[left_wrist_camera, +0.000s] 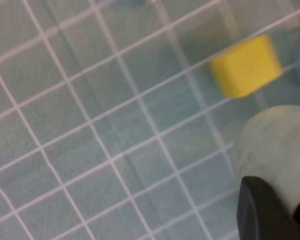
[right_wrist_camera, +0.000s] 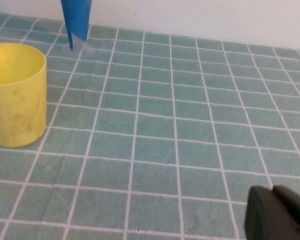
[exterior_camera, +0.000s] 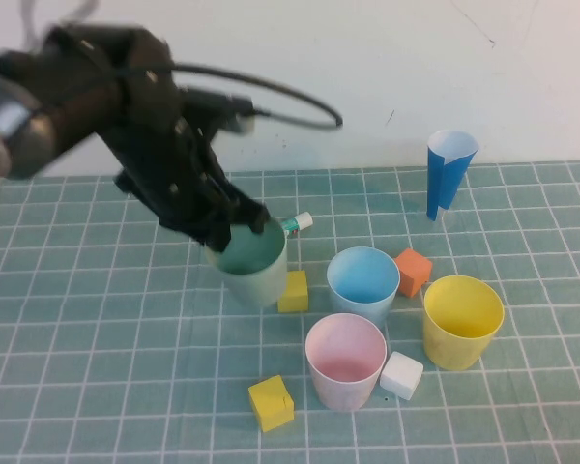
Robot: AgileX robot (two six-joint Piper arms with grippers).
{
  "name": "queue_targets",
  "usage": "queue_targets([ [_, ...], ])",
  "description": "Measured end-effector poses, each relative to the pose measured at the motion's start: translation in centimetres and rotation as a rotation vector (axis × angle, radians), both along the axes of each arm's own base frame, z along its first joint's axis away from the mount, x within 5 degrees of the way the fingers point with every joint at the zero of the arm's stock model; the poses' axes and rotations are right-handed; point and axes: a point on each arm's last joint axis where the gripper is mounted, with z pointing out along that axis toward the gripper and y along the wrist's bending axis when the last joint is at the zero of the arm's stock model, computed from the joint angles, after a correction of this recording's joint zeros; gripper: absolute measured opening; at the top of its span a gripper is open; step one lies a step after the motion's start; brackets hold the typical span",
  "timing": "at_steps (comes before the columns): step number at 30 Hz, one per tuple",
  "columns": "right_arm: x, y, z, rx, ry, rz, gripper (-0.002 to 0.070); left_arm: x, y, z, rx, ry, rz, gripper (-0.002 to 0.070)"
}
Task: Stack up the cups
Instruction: Place the green cup on the pink cup
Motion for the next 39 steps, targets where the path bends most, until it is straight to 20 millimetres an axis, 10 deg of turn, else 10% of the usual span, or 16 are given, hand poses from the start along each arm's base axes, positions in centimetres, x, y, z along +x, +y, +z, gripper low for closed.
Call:
queue_targets([
  [5,0.0,0.0,0.0,0.000,0.000,0.000,-0.0003,-4.5,0.4,6.2,-0.072,-0.080,-0.096,0.0006],
  [11,0.0,0.0,0.0,-0.001,0.000,0.000,-0.0003,-8.2,-2.4,8.2,-0.088,-0.111,-0.237,0.0006],
  [20,0.0,0.0,0.0,-0.001,0.000,0.000,-0.0003,-7.5,-7.6,3.8,-0.076,-0.039,-0.333,0.0006],
  [39,0.0,0.4,0.0,0.162,0.000,-0.010,-0.0003,-4.6,-8.8,-1.5,0.056,0.008,-0.314,0.0012],
])
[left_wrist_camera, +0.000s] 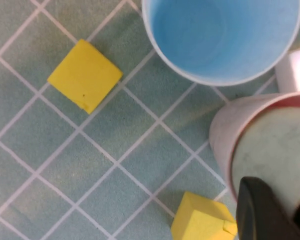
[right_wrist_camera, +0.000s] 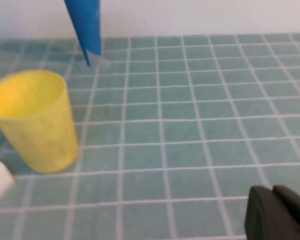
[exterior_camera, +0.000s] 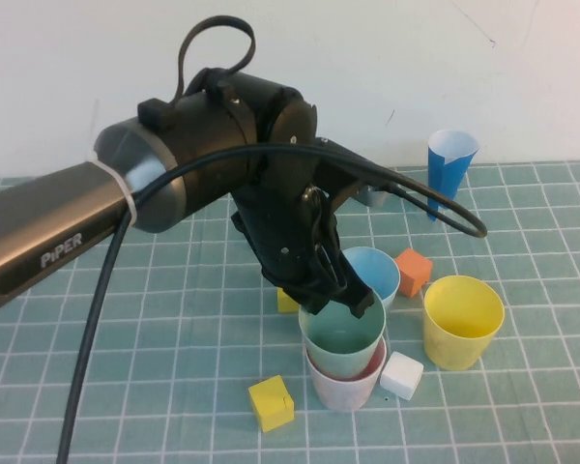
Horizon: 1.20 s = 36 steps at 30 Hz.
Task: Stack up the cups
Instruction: Place the green cup on the pink cup, then pick up the yellow cup
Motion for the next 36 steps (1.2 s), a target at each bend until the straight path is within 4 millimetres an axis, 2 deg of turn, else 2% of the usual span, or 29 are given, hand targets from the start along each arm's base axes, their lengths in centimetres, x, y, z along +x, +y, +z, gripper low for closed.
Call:
queue_targets([
  [3,0.0,0.7,0.1,0.295,0.007,-0.014,-0.0003,0.2,-0.2,-0.5,0.003,0.005,0.002,0.0067],
  [5,0.0,1.2,0.2,0.479,0.016,-0.015,-0.0003,0.4,-0.3,-0.8,0.004,0.005,0.003,0.0145],
  [8,0.0,1.6,0.4,0.605,0.021,-0.011,-0.0003,0.4,-0.3,-0.8,0.000,0.003,0.004,0.0259],
  [11,0.0,1.7,0.4,0.640,0.022,-0.009,-0.0003,0.5,-0.1,-0.8,0.014,-0.012,0.024,0.0299],
  [13,0.0,1.6,0.6,0.639,-0.001,-0.015,-0.0003,0.5,0.2,-0.2,0.021,-0.036,0.043,0.0274],
  [15,0.2,1.3,0.9,0.605,-0.050,-0.017,-0.0003,0.3,0.6,0.8,0.023,-0.071,0.055,0.0219],
  [17,0.2,1.2,1.2,0.576,-0.083,-0.017,-0.0003,-0.3,1.5,2.9,0.010,-0.129,0.079,0.0112],
  [19,0.2,1.1,1.2,0.549,-0.097,-0.012,-0.0003,-1.2,2.4,4.9,-0.024,-0.196,0.097,0.0048],
  [23,0.2,1.3,1.0,0.470,-0.079,0.018,-0.0003,-4.1,4.8,7.0,-0.098,-0.281,0.116,0.0011],
  [26,-0.2,1.7,2.3,0.374,-0.060,0.089,-0.0003,-6.7,6.8,7.2,-0.141,-0.320,0.125,0.0004],
  [30,-0.3,2.1,5.6,0.245,-0.051,0.169,-0.0003,-10.3,9.5,6.9,-0.197,-0.370,0.137,0.0002],
  [36,2.3,2.5,10.6,0.026,0.159,0.298,-0.0003,-14.4,12.7,4.9,-0.259,-0.375,0.202,0.0001],
])
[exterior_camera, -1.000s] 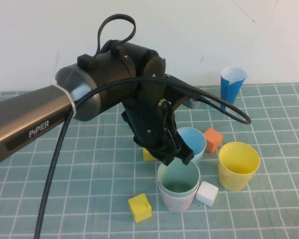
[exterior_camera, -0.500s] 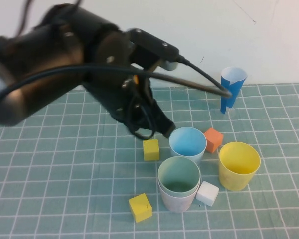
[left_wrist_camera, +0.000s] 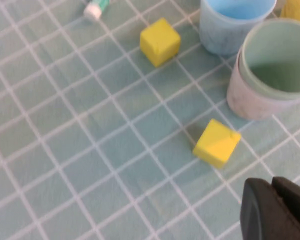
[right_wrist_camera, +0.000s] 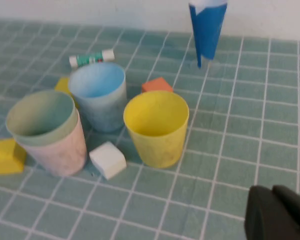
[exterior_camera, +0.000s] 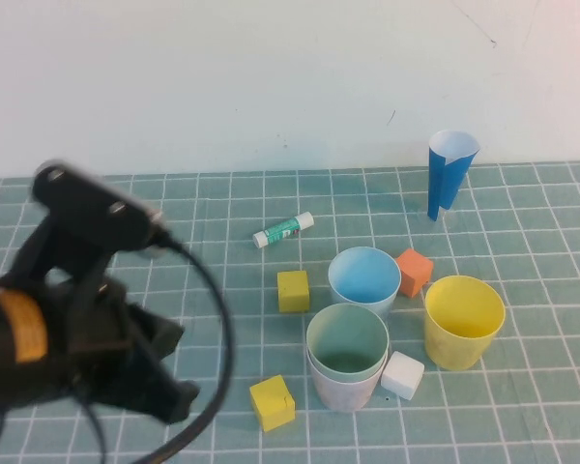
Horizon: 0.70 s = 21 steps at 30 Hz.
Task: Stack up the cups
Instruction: Pick up the yellow cup
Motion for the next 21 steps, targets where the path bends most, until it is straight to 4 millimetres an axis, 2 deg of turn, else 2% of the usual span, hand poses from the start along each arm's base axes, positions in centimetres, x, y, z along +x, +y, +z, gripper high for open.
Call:
queue_targets([
  [4,3.1,-0.1,2.8,-0.122,0.140,0.067,-0.0003,-2.3,1.8,-1.3,-0.035,-0.019,0.019,0.0001],
  [10,8.3,0.3,6.8,-0.191,0.268,0.211,-0.0003,-5.2,4.0,-3.0,-0.074,-0.054,0.023,0.0001],
  [16,13.8,2.2,8.0,-0.178,0.355,0.434,-0.0003,-6.7,5.2,-4.2,-0.099,-0.075,0.027,0.0001],
  [21,17.3,4.8,8.3,-0.323,0.449,0.530,-0.0003,-6.9,5.5,-4.2,-0.106,-0.091,0.036,0.0001],
])
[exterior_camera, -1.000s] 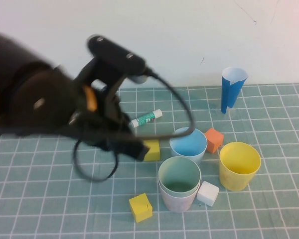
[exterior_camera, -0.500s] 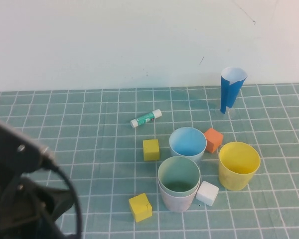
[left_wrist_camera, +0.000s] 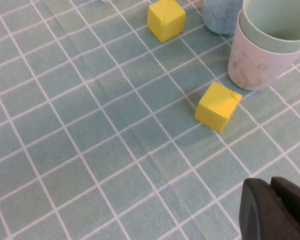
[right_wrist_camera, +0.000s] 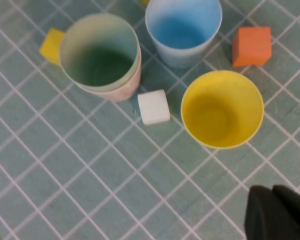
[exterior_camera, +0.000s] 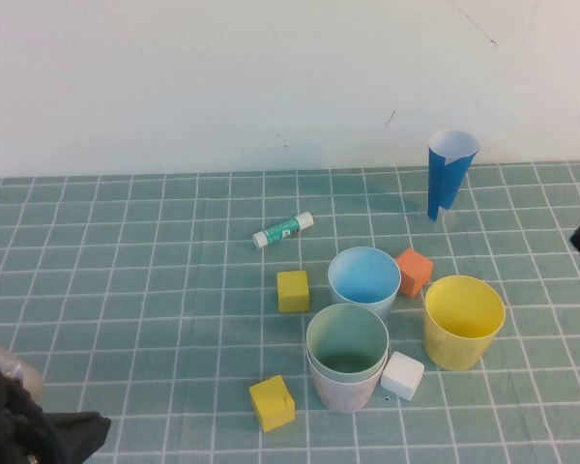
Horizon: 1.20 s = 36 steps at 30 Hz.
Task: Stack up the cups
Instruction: Pick up the yellow cup
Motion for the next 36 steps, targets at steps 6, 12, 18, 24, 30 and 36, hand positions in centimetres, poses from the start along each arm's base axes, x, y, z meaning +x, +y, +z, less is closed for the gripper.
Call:
queue_targets([
  [6,3.8,3.7,-2.6,-0.263,0.072,0.095,-0.0003,0.0,0.1,0.1,0.013,-0.016,0.000,0.0000],
  [12,7.0,5.0,-5.8,-0.340,0.159,0.107,0.0042,0.0,0.1,0.0,0.016,-0.016,0.000,0.0000],
  [18,9.2,5.8,-9.3,-0.344,0.211,0.043,0.0341,0.0,0.2,0.0,0.022,-0.005,0.003,0.0000],
  [24,11.2,6.5,-12.6,-0.320,0.229,-0.053,0.0454,-0.1,0.3,-0.2,0.036,0.012,0.006,0.0000],
  [30,12.4,6.9,-15.7,-0.334,0.282,-0.073,0.0445,-0.2,0.4,-0.4,0.036,0.046,0.025,-0.0001],
  [36,12.5,7.1,-16.3,-0.348,0.310,-0.041,0.0113,-0.2,0.4,-0.4,0.026,0.055,0.037,-0.0001],
])
